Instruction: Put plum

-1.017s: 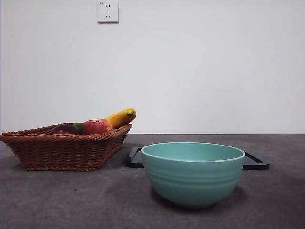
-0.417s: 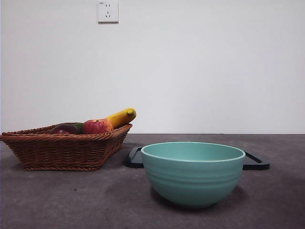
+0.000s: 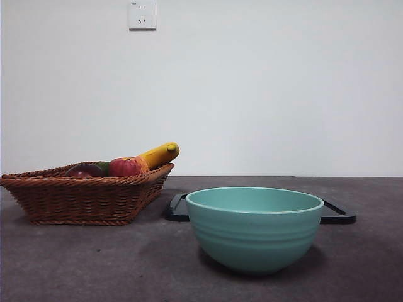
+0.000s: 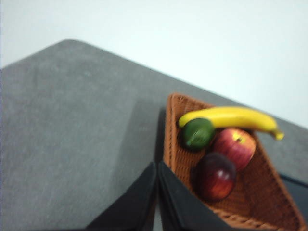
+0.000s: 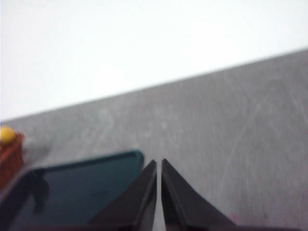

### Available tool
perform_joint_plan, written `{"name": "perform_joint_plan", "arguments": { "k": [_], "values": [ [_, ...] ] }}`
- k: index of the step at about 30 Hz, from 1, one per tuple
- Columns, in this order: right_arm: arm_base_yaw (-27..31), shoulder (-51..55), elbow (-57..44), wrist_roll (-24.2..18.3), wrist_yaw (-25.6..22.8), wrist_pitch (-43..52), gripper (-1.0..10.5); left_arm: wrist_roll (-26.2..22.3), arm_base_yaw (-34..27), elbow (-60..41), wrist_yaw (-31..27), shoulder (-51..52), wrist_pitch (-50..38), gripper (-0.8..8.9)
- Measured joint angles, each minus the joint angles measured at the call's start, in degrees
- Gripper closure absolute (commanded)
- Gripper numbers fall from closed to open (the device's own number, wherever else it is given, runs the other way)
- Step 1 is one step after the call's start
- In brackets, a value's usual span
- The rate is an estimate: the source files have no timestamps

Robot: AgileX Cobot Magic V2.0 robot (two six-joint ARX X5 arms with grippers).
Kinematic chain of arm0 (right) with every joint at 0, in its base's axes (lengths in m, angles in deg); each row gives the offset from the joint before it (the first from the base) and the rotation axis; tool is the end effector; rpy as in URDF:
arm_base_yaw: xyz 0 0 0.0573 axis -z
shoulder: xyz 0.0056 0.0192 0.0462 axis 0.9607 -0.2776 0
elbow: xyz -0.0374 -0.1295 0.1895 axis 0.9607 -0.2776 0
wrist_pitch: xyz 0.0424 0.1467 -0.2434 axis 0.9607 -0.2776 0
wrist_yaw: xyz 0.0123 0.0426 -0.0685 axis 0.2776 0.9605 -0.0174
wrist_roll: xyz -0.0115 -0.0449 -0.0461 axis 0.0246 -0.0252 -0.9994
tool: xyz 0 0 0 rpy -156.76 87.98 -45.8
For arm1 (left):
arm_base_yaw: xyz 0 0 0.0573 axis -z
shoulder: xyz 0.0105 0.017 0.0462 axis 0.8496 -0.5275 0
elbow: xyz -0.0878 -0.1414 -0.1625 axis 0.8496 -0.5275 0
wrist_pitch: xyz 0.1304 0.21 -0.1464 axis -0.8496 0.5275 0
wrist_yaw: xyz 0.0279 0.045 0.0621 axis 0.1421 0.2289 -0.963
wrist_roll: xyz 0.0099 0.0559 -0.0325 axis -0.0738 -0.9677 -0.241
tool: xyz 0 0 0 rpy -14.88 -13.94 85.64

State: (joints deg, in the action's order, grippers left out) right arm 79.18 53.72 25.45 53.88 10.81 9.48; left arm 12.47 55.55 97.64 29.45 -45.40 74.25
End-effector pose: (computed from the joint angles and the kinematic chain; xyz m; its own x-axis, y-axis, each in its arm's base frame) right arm 0.1691 -0.0083 0.2066 0.9970 0.0657 -0.0405 -0.0509 0.9541 0.2953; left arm 0.1684 0.0055 0.2010 0.9938 -0.0044 -0.1110 -0.0348 0.9367 -0.3485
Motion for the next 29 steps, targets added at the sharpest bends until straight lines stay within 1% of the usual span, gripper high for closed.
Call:
{"name": "perform_joint_plan", "arguments": {
  "k": [5, 9, 12, 15, 20, 22, 25, 29],
  "values": [
    [0.00, -4.26, 8.04, 0.04, 0.00, -4.79, 9.4, 0.20, 0.00, 6.19, 0.37, -4.13, 2.29, 8.04],
    [0.00, -9.64, 14.97, 0.02, 1.01, -8.63, 9.4, 0.17, 0.00, 12.17, 4.63, -9.40, 3.98, 8.04],
    [0.00, -15.02, 20.17, -0.11, 4.68, -11.56, 9.4, -0.52, 0.00, 16.33, 9.14, -14.29, 5.81, 8.04],
    [0.00, -21.09, 25.14, -0.68, 9.25, -15.28, 9.4, -2.29, 0.02, 20.61, 14.10, -20.24, 8.39, 8.04],
    [-0.28, -31.15, 33.42, -3.10, 16.76, -22.23, 9.4, -6.08, 0.13, 27.93, 22.51, -29.86, 13.46, 8.04],
    [-1.07, -34.14, 36.04, -4.24, 18.51, -24.46, 9.4, -7.72, 0.61, 30.62, 25.14, -33.29, 15.69, 8.04],
    [-2.71, -37.94, 39.71, -6.05, 20.92, -27.65, 9.4, -10.40, 1.51, 34.27, 27.36, -37.92, 19.15, 8.04],
    [-5.40, -41.90, 43.93, -8.48, 22.91, -31.76, 9.4, -13.62, 2.82, 38.75, 29.20, -42.47, 24.26, 8.05]
  ]
}}
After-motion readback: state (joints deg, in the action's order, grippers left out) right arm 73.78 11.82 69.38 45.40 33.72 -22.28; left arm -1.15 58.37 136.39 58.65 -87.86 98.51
